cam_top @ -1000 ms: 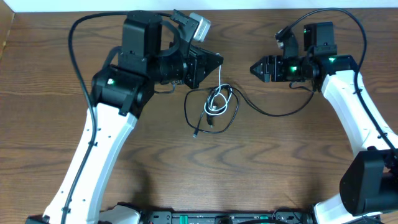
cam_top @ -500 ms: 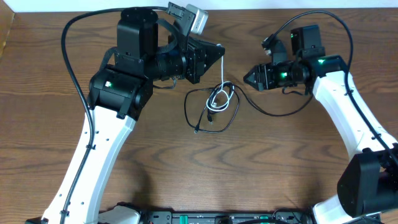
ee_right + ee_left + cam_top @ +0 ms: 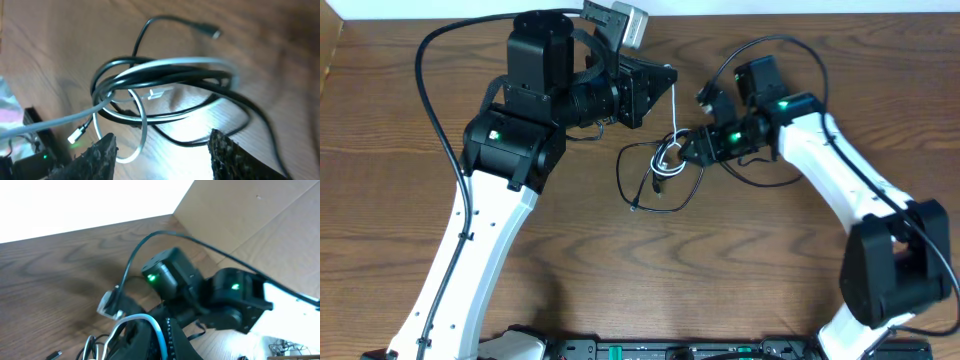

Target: Untangle cables

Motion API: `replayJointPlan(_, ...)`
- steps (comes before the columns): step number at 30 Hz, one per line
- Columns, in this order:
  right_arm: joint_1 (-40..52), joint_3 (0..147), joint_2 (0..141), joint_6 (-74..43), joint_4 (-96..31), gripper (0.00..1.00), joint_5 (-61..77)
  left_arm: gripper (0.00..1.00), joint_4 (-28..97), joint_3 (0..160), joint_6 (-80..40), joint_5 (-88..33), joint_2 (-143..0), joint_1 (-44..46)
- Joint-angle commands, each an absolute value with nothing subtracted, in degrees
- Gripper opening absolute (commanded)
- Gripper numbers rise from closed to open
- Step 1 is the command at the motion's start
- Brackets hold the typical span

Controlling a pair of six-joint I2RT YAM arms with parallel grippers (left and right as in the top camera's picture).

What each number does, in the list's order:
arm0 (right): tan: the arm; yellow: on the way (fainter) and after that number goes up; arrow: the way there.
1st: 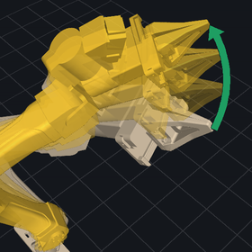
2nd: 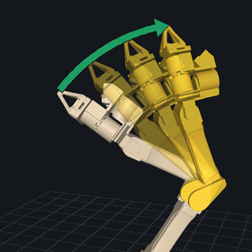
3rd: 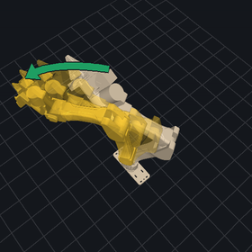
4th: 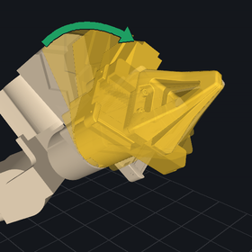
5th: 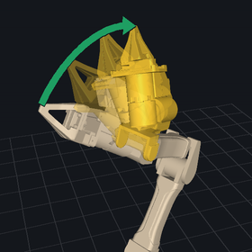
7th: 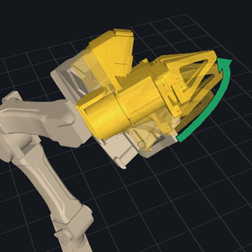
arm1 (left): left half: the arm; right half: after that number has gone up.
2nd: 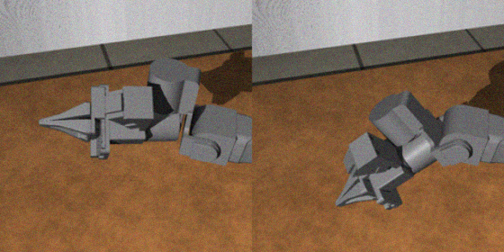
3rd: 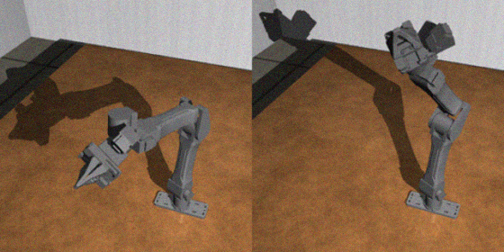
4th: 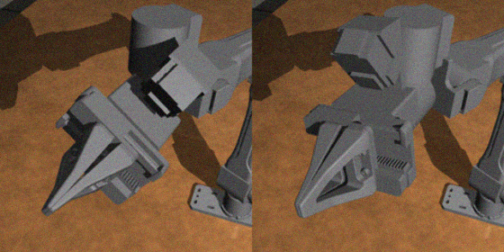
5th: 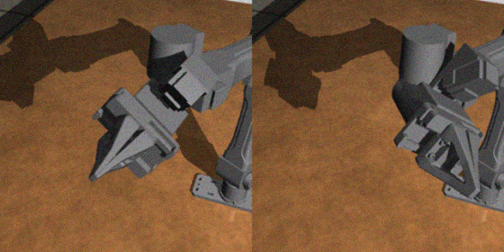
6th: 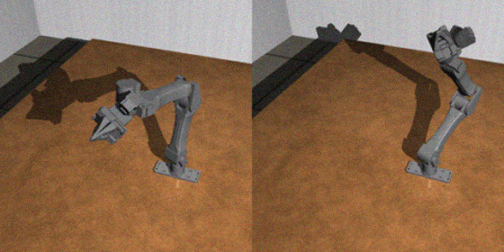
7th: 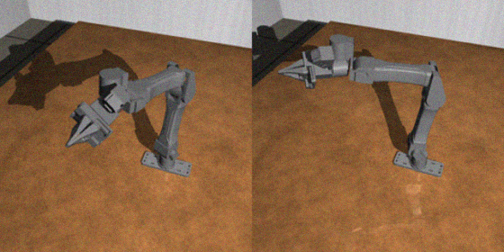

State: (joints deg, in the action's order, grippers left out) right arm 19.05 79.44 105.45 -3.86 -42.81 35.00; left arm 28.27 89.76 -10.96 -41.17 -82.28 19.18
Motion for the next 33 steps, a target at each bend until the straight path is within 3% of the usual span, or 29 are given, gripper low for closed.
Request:
replayJointPlan(1,20.1,79.8,106.5,-5.0,-42.8,0.52,38.1,0.08,28.4,91.4,-11.7,-39.4,-81.6,19.0)
replayJointPlan(10,22.6,79.7,106.8,-13.3,-39.7,0.37,32.2,0.07,29.3,91.4,-12.6,-39.4,-81.6,19.0)
replayJointPlan(17,24.4,79.7,109.1,-21.4,-37.9,0.34,27.8,0.07,29.5,91.4,-13.0,-39.4,-81.6,19.0)
replayJointPlan(21,24.3,79.7,110.7,-22.7,-36.6,0.27,27.6,0.07,29.5,91.4,-13.6,-39.3,-81.6,18.9)
replayJointPlan(24,23.8,79.7,110.7,-22.7,-36.6,0.03,27.5,0.08,29.5,91.4,-13.7,-37.1,-81.6,19.0)
replayJointPlan(25,23.5,79.7,110.5,-22.7,-36.7,0.01,27.6,0.07,29.5,91.4,-13.9,-36.0,-81.6,18.9)
replayJointPlan(33,19.6,79.2,110.3,-22.0,-41.9,0.01,20.8,0.08,23.0,91.4,-19.9,-28.4,-81.5,18.6)
